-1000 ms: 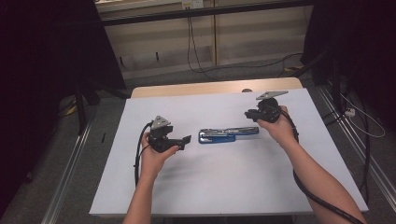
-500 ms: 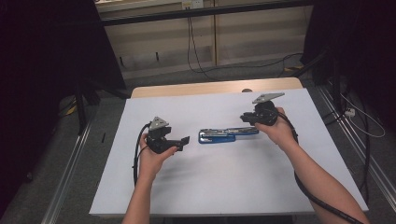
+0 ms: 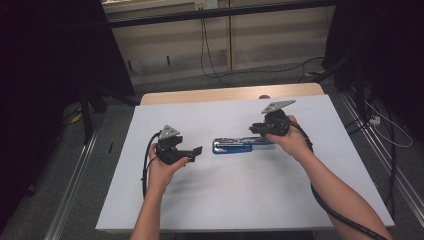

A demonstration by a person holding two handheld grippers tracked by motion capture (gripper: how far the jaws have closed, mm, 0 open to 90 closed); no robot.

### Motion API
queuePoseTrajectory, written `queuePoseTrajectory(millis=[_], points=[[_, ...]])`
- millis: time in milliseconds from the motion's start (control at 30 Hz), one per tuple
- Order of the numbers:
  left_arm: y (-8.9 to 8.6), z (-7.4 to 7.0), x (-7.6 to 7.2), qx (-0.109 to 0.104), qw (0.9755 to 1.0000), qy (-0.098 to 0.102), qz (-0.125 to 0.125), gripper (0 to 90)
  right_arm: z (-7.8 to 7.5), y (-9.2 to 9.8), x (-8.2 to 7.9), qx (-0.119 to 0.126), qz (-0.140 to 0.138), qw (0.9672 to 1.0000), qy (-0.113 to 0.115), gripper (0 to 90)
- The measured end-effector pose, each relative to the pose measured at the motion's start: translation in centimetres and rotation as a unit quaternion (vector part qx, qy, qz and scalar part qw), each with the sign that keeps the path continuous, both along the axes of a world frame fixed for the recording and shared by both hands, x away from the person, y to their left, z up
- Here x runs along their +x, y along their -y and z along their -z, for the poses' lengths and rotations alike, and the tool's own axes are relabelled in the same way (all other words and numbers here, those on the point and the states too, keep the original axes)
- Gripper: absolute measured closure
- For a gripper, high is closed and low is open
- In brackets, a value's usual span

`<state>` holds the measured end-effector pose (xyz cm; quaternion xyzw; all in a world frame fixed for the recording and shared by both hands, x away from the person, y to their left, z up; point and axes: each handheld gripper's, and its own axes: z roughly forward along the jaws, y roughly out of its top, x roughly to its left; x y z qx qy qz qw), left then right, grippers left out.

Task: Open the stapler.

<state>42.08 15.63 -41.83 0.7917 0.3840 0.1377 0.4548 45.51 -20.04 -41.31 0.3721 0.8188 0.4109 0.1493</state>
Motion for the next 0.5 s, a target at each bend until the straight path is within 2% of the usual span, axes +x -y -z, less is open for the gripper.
queuePoseTrajectory(millis=[267, 500], points=[[-0.2, 0.0, 0.0, 0.000, 1.0000, 0.001, -0.002, 10.5, -0.3, -1.1, 0.4, -0.008, -0.041, 0.9991, -0.012, 78.8], [-0.2, 0.0, 0.0, 0.001, 1.0000, 0.000, -0.002, 10.5, -0.9, -2.4, 0.8, -0.016, -0.076, 0.9967, -0.022, 78.8]])
